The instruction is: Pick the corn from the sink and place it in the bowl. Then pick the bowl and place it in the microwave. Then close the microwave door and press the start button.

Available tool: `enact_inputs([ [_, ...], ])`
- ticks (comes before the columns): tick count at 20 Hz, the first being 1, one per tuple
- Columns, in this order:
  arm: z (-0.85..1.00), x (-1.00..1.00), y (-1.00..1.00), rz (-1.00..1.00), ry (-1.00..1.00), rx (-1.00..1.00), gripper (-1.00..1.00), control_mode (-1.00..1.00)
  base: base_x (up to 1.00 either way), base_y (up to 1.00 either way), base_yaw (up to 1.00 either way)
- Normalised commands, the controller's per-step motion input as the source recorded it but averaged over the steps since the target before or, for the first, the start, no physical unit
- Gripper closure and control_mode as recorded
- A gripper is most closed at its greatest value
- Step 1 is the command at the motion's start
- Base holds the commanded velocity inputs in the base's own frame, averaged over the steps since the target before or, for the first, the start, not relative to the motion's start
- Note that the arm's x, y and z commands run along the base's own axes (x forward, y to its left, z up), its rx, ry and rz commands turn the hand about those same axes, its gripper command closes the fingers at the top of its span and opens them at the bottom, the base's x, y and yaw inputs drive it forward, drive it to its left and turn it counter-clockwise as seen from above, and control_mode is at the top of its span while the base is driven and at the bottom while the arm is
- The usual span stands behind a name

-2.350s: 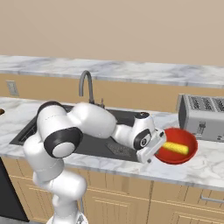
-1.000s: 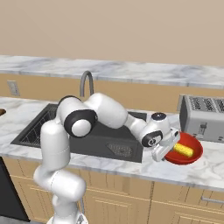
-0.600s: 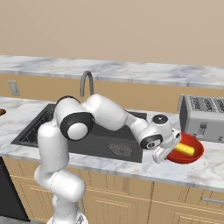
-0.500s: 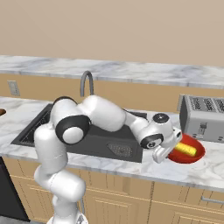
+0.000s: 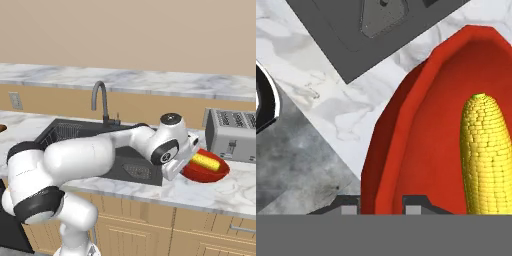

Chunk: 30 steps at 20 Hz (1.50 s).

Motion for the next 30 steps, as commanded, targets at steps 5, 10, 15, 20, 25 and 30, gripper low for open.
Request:
enact_inputs([
  [5,1.00,-0.73,0.94,0.07,0.00,-0.03,1.00,-1.00,0.00,0.00,0.00],
  [10,1.00,-0.60,0.90,0.10,0.00,-0.02,1.00,-1.00,0.00,0.00,0.00],
  [15,1.00,-0.66,0.64,0.14,0.00,0.00,1.00,-1.00,0.00,0.00,0.00],
  [20,1.00,-0.62,0.53,0.22,-0.06,0.00,1.00,-1.00,0.00,0.00,0.00],
  [25,1.00,-0.37,0.36,0.27,-0.10,0.00,1.00,-1.00,0.00,0.00,0.00],
  [30,0.54,-0.39,0.65,0.08,-0.04,0.00,1.00,-1.00,0.00,0.00,0.00],
])
